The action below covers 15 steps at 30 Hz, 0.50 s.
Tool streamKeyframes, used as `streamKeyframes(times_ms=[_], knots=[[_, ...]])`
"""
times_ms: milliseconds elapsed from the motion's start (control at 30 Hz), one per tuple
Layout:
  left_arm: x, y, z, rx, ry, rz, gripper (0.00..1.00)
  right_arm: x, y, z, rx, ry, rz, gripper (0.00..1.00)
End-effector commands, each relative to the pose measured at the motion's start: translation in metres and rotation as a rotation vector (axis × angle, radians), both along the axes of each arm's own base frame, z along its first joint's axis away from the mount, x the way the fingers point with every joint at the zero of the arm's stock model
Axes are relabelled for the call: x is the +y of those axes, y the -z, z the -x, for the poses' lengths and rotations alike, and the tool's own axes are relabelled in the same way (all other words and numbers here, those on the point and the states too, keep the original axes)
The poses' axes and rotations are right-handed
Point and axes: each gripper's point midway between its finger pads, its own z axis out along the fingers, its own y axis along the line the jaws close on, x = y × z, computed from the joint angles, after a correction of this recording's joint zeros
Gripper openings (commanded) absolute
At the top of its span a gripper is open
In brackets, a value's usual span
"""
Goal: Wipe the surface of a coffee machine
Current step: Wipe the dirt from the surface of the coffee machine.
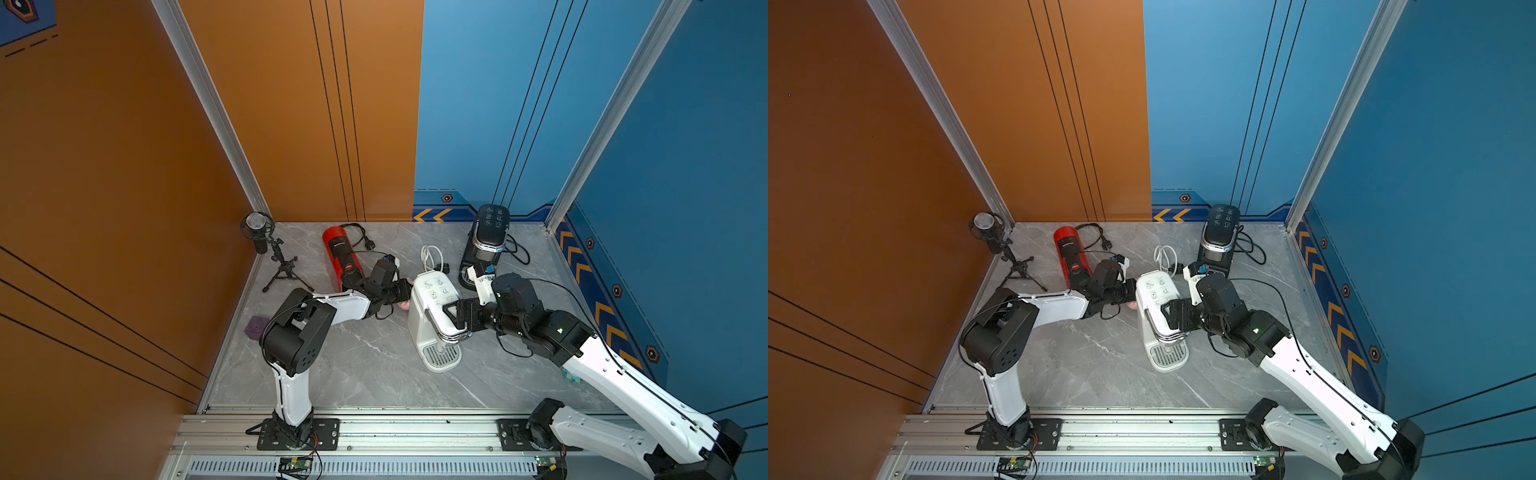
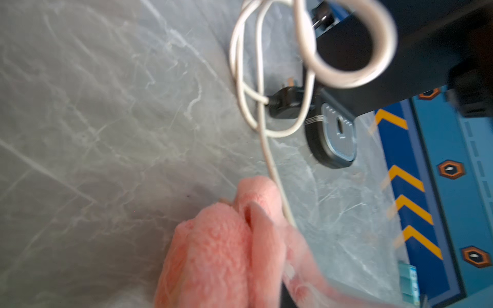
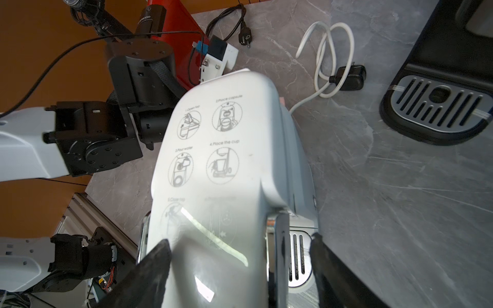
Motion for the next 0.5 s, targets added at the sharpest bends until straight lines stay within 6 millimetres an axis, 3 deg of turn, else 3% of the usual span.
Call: streamKeyframes(times_ms=[0,67,167,333,467], knots=[[-0.02,0.019,0.033,0.061,0.112,-0.029,0.0,-0.023,0.052,0.018,0.133,0.004,0.187,0.82],[-0.021,0.011,0.032,0.052,0.117,-0.012,0.0,-0.023,0.052,0.017,0.132,0.004,0.187,0.82],[-0.018,-0.026,0.024,0.001,0.118,0.052,0.0,-0.022,0.051,0.016,0.132,0.004,0.189,0.82],[-0.02,-0.143,0.006,-0.158,0.148,0.198,0.0,-0.02,0.05,0.015,0.127,-0.001,0.182,0.82],[-0.011,-0.21,0.009,-0.269,0.15,0.158,0.0,-0.019,0.05,0.013,0.123,0.002,0.181,0.82]])
